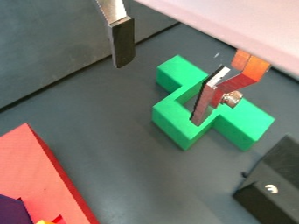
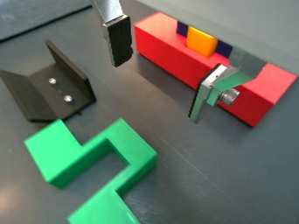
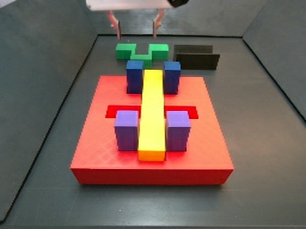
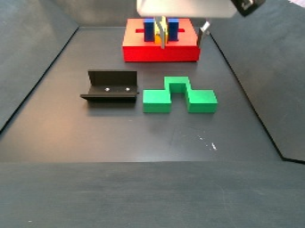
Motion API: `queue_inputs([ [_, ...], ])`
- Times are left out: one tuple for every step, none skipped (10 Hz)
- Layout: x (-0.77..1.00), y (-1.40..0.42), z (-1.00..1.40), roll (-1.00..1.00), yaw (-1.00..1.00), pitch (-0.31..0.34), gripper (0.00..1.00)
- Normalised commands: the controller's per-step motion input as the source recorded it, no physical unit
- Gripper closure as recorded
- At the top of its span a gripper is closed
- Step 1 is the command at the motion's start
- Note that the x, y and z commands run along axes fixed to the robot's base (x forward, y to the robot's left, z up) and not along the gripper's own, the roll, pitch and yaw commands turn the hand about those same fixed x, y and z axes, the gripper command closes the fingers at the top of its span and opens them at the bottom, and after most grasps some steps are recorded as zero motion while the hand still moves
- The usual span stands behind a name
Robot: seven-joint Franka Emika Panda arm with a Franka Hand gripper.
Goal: Pick up the green object. Move up. Place the green object on the fixture. Regrasp the green object. Move to above the board. Insert the green object.
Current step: Pick up the green object.
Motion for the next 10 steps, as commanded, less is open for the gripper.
queue_inputs([
  [0.14,0.00,-0.43,0.22,-0.01,-0.014,0.00],
  [0.51,0.00,-0.37,0.27,0.00,0.060,0.00],
  [0.51,0.00,-0.34,0.27,0.00,0.111,0.00],
  [0.37,0.00,-0.35,0.27,0.00,0.107,0.00],
  [0.25,0.00,-0.35,0.30,-0.01,0.100,0.00],
  [0.10,0.06,-0.35,0.33,-0.06,0.084,0.00],
  [0.00,0.12,-0.31,0.29,-0.14,0.060,0.00],
  [-0.13,0.07,-0.21,0.22,-0.22,0.051,0.00],
  [-0.17,0.00,-0.15,0.17,-0.23,0.010,0.00],
  [-0.03,0.12,-0.19,0.16,-0.18,0.004,0.00],
])
